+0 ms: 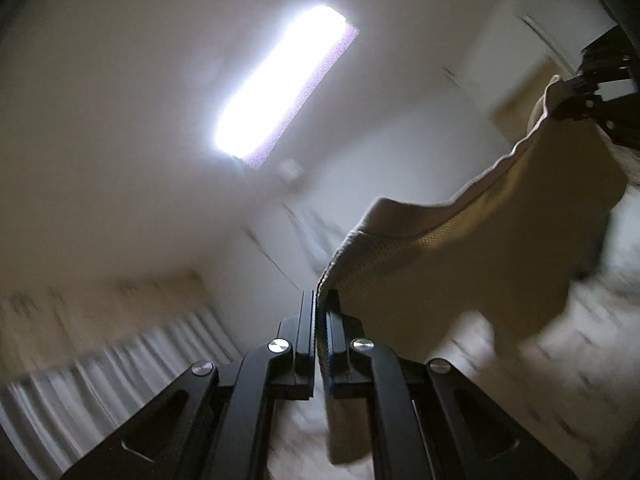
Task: Fold clothes
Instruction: 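Lay the shirt flat on the bed with both tools, back facing up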
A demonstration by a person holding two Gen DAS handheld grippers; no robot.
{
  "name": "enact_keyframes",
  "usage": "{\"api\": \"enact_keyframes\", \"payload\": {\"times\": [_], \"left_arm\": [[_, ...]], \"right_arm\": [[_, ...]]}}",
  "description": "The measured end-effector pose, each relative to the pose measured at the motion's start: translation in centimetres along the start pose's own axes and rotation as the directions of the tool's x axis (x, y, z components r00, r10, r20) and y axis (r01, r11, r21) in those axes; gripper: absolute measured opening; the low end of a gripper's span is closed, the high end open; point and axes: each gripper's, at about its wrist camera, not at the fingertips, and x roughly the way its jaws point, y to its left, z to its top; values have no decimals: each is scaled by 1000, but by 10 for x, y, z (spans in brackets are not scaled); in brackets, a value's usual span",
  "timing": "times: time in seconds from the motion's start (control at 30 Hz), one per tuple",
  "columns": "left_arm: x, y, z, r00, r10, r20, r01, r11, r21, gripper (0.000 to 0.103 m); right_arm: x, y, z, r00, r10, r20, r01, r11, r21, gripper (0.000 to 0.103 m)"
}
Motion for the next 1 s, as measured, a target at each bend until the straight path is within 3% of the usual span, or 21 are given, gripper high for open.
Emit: {"api": "enact_keyframes", "payload": {"times": [0.03,0.07,0.1,0.17,0.2,0.27,0.3,0.37,0.4,0.47,0.53,0.63,0.67,0.7,0.73,0.77,0.8,0.83,0.93,1.0], "left_arm": [[-16,-19,-32,995,-66,-80,64,997,-31,5],[-32,-38,-65,978,-135,-159,125,990,-68,5],[-45,-60,-101,945,-206,-253,183,977,-113,5],[-66,-100,-165,853,-328,-406,265,942,-205,5],[-76,-123,-202,778,-398,-486,301,915,-268,5],[-95,-172,-242,677,-466,-570,348,885,-310,5],[-106,-192,-249,650,-475,-593,371,880,-298,5],[-130,-233,-263,598,-487,-637,418,867,-271,5],[-133,-234,-265,587,-497,-639,427,861,-278,5],[-138,-234,-268,565,-517,-642,443,848,-293,5],[-129,-226,-278,494,-583,-645,462,804,-374,5],[-127,-205,-276,455,-633,-626,438,772,-461,8],[-125,-196,-276,448,-644,-620,416,764,-493,19],[-122,-188,-276,449,-646,-618,390,764,-515,28],[-118,-178,-277,462,-641,-613,353,767,-536,43],[-108,-167,-279,478,-636,-606,304,767,-565,45],[-98,-156,-282,493,-631,-599,254,763,-594,45],[-85,-147,-286,496,-624,-605,203,760,-618,45],[-43,-135,-298,490,-613,-620,68,736,-674,45],[-23,-135,-309,493,-591,-639,20,741,-671,35]], "right_arm": [[-14,9,-24,996,80,-46,-78,996,34,10],[-29,18,-47,983,160,-90,-154,986,71,10],[-41,28,-73,960,240,-142,-225,968,113,10],[-59,57,-134,878,390,-276,-341,917,208,10],[-64,78,-160,827,442,-348,-376,894,244,10],[-64,123,-222,694,546,-470,-435,838,330,10],[-56,159,-251,636,575,-515,-464,818,339,10],[-60,196,-312,535,591,-604,-515,795,321,10],[-63,212,-337,486,596,-639,-540,780,316,10],[-77,240,-370,425,604,-675,-578,754,311,10],[-84,250,-384,383,610,-694,-598,736,317,10],[-81,257,-395,336,607,-720,-593,730,339,10],[-76,258,-398,318,611,-725,-584,729,358,10],[-73,257,-400,306,616,-726,-572,729,377,10],[-72,257,-402,295,622,-726,-560,728,396,10],[-72,258,-405,285,627,-725,-552,726,411,10],[-74,260,-409,278,631,-725,-548,724,420,10],[-75,261,-412,269,636,-723,-542,721,433,10],[-75,259,-414,251,653,-715,-520,714,470,10],[-76,258,-414,246,654,-715,-512,714,477,10]]}}
